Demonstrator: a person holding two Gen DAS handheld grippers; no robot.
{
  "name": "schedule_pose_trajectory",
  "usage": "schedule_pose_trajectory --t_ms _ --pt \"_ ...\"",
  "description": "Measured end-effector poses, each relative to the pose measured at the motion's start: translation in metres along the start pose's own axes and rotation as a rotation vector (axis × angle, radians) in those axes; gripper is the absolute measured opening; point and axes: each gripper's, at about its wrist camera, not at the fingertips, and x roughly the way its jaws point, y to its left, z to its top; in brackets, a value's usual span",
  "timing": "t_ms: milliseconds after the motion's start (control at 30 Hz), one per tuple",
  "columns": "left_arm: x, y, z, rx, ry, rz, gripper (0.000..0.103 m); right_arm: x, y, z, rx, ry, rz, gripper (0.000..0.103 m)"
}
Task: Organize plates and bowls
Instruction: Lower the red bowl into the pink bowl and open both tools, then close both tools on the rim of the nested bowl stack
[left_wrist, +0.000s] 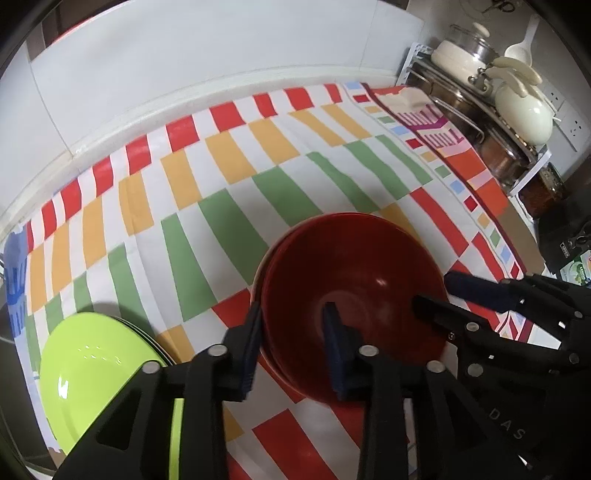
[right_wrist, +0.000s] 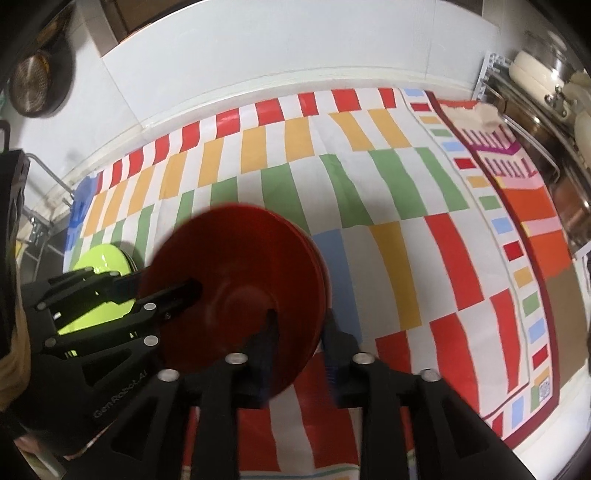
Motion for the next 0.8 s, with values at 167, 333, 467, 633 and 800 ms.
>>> schedule_pose_trajectory --t_ms 167,333,467,633,800 --pt "-0.014 0.000 0.002 0.019 -0.039 -0.002 0.042 -0.015 0.002 -0.001 -0.025 -0.057 -0.051 0.034" --pt "-0.023 0.001 0.005 0.022 -0.066 -0.005 0.047 -0.024 -0.001 0.001 0.003 -0.086 -0.034 0.041" --pt "-0.020 0.004 0.005 0.015 -0.058 0.000 0.047 -0.022 -0.003 0.003 0.016 -0.087 -0.035 0.041" --pt "-0.010 0.010 0.003 0.001 -0.036 0.014 0.047 -0.014 -0.007 0.004 0.041 -0.074 -0.040 0.041" --pt "0.004 0.014 0.001 -0.015 -0.006 0.039 0.049 0.000 -0.014 0.005 0.065 -0.050 -0.042 0.042"
